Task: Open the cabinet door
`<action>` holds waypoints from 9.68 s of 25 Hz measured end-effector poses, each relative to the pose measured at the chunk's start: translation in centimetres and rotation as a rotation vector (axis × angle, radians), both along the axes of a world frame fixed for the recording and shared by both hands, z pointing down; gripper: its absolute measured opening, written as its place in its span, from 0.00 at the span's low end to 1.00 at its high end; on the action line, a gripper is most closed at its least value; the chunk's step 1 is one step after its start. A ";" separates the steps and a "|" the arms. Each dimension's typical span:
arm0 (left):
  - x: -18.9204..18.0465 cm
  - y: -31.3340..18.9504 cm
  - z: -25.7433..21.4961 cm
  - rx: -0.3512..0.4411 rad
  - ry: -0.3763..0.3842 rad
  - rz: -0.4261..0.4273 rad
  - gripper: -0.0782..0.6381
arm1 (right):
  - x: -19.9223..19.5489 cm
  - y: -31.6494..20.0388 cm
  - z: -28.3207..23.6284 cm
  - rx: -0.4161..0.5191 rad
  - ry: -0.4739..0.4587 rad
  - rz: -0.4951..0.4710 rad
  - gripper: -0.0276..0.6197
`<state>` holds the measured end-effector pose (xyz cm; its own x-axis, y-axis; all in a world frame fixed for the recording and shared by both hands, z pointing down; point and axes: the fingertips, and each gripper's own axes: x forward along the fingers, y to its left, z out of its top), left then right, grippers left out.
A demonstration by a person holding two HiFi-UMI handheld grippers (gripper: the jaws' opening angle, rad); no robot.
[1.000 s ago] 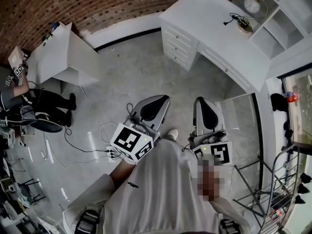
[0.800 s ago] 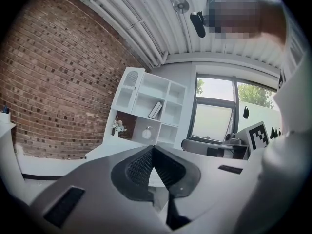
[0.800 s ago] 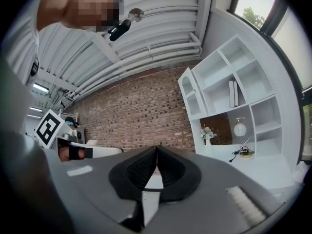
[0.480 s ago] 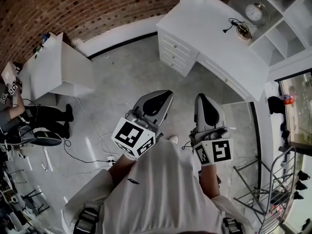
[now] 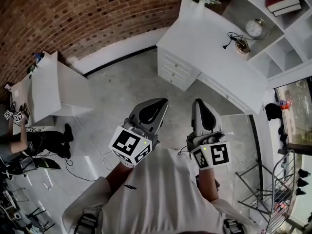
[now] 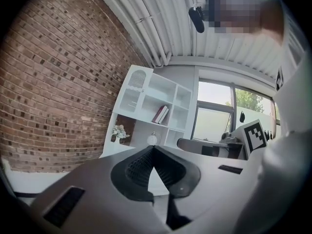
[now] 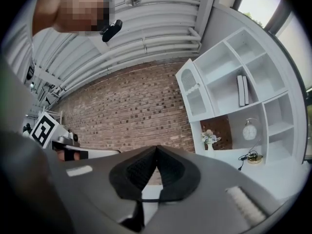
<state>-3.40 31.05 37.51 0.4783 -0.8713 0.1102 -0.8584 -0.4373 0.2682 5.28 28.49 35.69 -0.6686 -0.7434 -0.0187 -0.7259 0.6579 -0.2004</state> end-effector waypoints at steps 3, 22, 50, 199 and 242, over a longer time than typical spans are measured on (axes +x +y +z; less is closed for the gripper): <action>-2.7 -1.2 0.0 0.006 -0.008 0.018 0.12 | -2.3 -1.3 -0.4 0.017 0.003 0.027 0.04; -8.2 -6.9 0.2 0.025 0.014 0.109 0.12 | -7.9 -6.2 0.3 0.029 0.018 0.108 0.04; -4.6 -32.0 -0.8 0.024 -0.015 0.145 0.12 | -5.1 -30.8 -0.4 0.038 -0.025 0.119 0.04; 3.5 -59.0 -3.3 0.121 -0.041 0.264 0.12 | 6.4 -68.2 -6.2 0.214 0.098 0.385 0.49; 1.7 -53.4 -3.9 0.141 -0.029 0.198 0.12 | 5.4 -61.9 -6.1 0.216 0.060 0.369 0.22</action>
